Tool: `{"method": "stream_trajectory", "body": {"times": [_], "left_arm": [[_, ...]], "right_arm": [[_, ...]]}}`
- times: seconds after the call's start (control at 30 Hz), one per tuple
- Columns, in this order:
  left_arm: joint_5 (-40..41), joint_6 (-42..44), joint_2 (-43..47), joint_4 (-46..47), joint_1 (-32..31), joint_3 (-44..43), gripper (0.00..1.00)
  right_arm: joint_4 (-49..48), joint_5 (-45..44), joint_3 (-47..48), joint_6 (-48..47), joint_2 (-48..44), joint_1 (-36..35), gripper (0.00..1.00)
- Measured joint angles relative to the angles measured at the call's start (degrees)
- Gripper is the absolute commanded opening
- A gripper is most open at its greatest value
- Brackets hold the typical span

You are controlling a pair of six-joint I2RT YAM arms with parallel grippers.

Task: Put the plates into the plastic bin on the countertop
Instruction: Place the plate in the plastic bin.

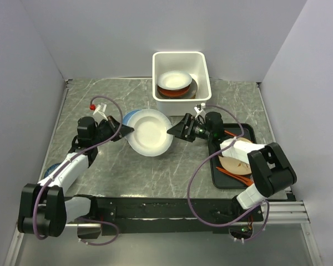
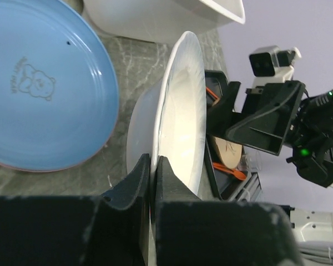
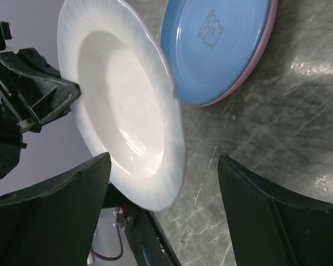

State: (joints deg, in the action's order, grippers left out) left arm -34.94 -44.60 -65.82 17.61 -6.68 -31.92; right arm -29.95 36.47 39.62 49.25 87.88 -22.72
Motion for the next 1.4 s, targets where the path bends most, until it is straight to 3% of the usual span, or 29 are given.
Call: {"method": "stream_trajectory", "body": {"times": [0.2, 0.27, 0.33, 0.57, 0.67, 0.7, 0.73, 0.8, 0.97, 1.4], "left_arm": [[-1.5, -0.8, -2.2, 2.7, -2.1, 0.0, 0.01], [-1.7, -1.3, -2.7, 3.4, -2.6, 0.0, 0.01], [-1.9, -1.4, -2.7, 4.0, -3.0, 0.0, 0.01], [-1.5, -2.8, -3.0, 3.9, -1.9, 0.0, 0.01], [-1.2, -2.7, -2.9, 3.5, -1.9, 0.0, 0.11], [-1.2, -2.6, -2.6, 3.1, -1.9, 0.0, 0.43], [-1.0, -2.5, -2.4, 2.6, -1.9, 0.0, 0.67], [-0.1, -1.1, -2.1, 1.4, -2.4, 0.0, 0.89], [2.8, 0.4, -1.3, -2.5, -3.5, -1.6, 0.97], [17.2, 1.4, -1.0, -7.9, -3.3, -2.8, 0.99]], "right_arm": [[-1.8, -0.5, -0.5, 1.8, 1.8, -1.3, 0.76], [-2.6, -0.5, -0.8, 2.2, 2.3, -1.3, 0.43], [-3.9, -0.6, -1.4, 2.6, 2.7, -1.3, 0.00], [-8.6, 2.3, -3.0, 6.1, 2.9, -0.7, 0.00], [-8.5, 2.2, -3.0, 6.3, 2.9, -0.7, 0.00], [-8.4, 2.3, -3.0, 6.3, 2.9, -0.8, 0.00], [-8.4, 2.4, -3.0, 6.3, 2.9, -0.8, 0.00], [-8.5, 2.6, -2.9, 6.1, 2.4, -1.1, 0.00], [-4.5, -0.5, -3.0, 4.3, 1.5, -1.9, 0.00], [8.1, -6.1, -3.1, 0.6, -5.3, -0.1, 0.00]]}}
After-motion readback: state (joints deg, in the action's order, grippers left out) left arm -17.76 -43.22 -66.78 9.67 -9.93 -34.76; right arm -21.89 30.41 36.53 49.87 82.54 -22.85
